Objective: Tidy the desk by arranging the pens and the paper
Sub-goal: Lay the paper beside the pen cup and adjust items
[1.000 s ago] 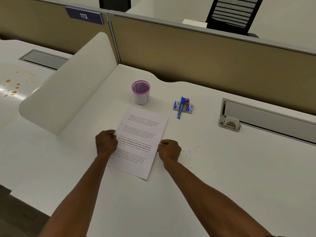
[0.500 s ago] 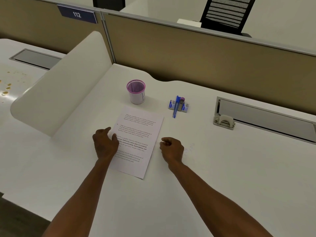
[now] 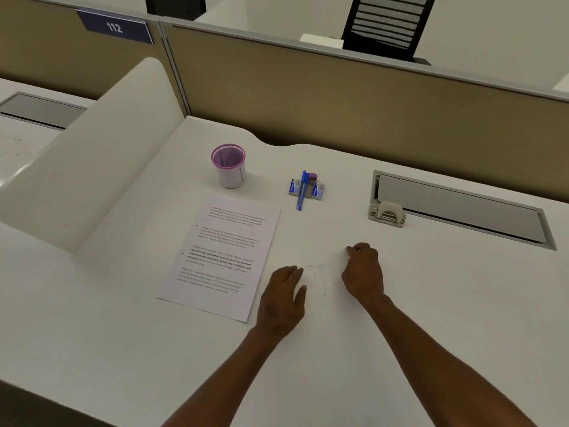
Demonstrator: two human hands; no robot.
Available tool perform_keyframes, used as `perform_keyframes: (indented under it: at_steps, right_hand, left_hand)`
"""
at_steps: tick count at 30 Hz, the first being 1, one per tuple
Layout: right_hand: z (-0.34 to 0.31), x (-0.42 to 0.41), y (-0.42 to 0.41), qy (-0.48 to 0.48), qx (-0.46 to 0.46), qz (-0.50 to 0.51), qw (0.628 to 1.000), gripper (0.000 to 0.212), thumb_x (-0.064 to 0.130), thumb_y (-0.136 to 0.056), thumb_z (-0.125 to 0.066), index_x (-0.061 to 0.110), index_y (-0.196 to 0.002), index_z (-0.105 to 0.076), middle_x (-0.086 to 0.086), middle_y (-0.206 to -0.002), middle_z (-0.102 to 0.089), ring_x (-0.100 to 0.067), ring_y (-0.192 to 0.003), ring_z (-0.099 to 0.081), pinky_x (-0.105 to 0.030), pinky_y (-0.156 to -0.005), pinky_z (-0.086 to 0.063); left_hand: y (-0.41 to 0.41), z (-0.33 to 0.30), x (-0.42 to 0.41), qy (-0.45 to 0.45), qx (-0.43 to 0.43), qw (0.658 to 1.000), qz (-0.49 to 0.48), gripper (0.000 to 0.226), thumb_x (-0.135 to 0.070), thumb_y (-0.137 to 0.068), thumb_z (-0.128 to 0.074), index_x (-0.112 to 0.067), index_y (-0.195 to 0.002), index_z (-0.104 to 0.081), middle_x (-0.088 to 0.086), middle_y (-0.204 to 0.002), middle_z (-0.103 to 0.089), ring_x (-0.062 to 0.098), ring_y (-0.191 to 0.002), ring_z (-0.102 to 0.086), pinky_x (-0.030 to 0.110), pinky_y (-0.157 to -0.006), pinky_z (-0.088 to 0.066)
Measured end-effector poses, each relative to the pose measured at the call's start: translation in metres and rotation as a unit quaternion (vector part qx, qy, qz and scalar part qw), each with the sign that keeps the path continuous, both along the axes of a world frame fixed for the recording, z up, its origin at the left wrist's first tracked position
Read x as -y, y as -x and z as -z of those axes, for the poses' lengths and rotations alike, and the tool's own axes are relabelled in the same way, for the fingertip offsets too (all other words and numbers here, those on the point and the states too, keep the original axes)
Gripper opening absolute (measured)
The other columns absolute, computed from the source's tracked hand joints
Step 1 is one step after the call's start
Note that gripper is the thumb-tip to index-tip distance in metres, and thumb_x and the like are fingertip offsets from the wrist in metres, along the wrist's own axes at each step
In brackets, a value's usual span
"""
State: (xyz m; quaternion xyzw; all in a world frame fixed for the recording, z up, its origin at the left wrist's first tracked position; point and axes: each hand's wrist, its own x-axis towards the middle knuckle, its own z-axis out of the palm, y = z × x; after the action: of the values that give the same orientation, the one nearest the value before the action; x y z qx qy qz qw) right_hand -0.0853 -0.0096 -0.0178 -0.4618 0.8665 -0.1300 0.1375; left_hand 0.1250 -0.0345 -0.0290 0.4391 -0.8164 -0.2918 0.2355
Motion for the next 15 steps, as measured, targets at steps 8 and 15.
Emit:
perform_keyframes:
  at_steps: [8, 15]
  right_hand:
    - [0.012, -0.016, -0.03, 0.034, -0.004, -0.12, 0.992, 0.03, 0.004, -0.089, -0.052, 0.006, -0.117, -0.062, -0.007, -0.12, -0.058, -0.025, -0.112, -0.052, -0.033, -0.086, -0.051]
    - [0.007, 0.001, -0.012, 0.067, 0.032, -0.091, 0.993, 0.03, 0.018, -0.096, -0.056, 0.007, -0.121, -0.065, -0.009, -0.122, -0.062, -0.026, -0.113, -0.056, -0.033, -0.096, -0.045]
  left_hand:
    - [0.022, 0.001, 0.003, 0.017, 0.075, 0.997, 0.023, 0.041, -0.019, -0.089, -0.062, -0.007, -0.127, -0.06, 0.009, -0.126, -0.062, 0.027, -0.12, -0.053, 0.035, -0.099, -0.046]
    - [0.027, 0.001, 0.007, -0.02, 0.033, 0.999, 0.016, 0.044, -0.018, -0.092, -0.06, -0.008, -0.134, -0.055, 0.009, -0.137, -0.052, 0.022, -0.129, -0.046, 0.025, -0.106, -0.037]
